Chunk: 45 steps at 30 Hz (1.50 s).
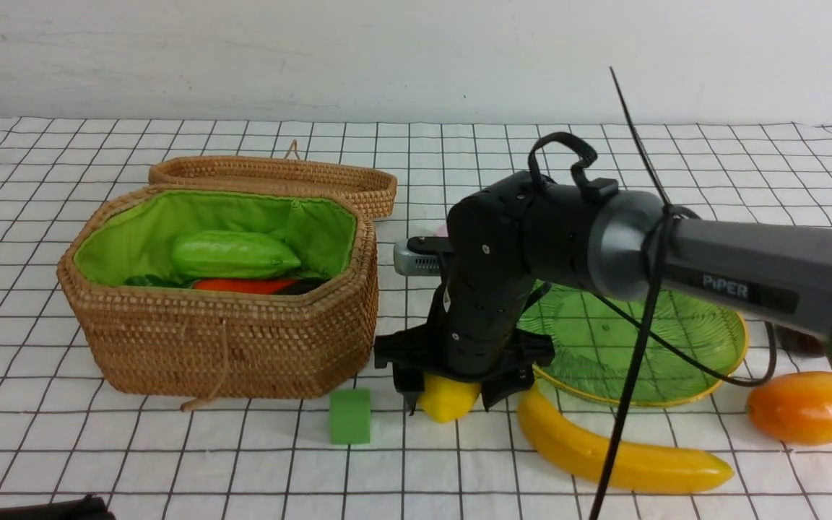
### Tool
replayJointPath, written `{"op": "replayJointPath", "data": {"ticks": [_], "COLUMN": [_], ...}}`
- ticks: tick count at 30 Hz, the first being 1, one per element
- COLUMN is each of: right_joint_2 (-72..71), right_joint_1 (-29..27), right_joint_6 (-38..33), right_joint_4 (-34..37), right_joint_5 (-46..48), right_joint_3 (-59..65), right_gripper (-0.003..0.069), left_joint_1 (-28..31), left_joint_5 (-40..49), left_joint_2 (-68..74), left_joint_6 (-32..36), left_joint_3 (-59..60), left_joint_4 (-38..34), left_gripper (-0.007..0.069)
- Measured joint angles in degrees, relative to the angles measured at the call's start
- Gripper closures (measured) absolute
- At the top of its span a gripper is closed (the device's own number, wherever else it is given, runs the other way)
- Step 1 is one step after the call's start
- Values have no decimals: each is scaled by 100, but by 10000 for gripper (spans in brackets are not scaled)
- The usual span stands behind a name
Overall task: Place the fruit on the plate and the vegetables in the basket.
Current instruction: Use the right arm to grab a lemon and put it into the right plate
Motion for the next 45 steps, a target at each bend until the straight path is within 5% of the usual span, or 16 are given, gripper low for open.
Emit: {"op": "replayJointPath", "data": {"ticks": [21, 33, 39, 45], "right_joint_2": [-932, -1004, -664, -770], "right_joint_1": [-26, -1596, -1743, -1750], "right_joint_6": [-389, -935, -1390, -1504], "right_joint_4": [-180, -738, -606, -606], "right_joint_5": [656, 987, 820, 944], "right_joint_3": [0, -2, -2, -2], "right_gripper": [71, 71, 62, -22], "left_joint_1": [0, 0, 0, 0], "left_joint_5": [130, -81, -119, -119], "left_joint_2": [-12, -11, -11, -11], "left_joint_6": [10, 1202, 1384, 1397], "left_joint_3": [1, 1, 1, 1], "left_joint_4": [-2, -772, -1017, -1030], "left_gripper": [638, 638, 637, 634]}}
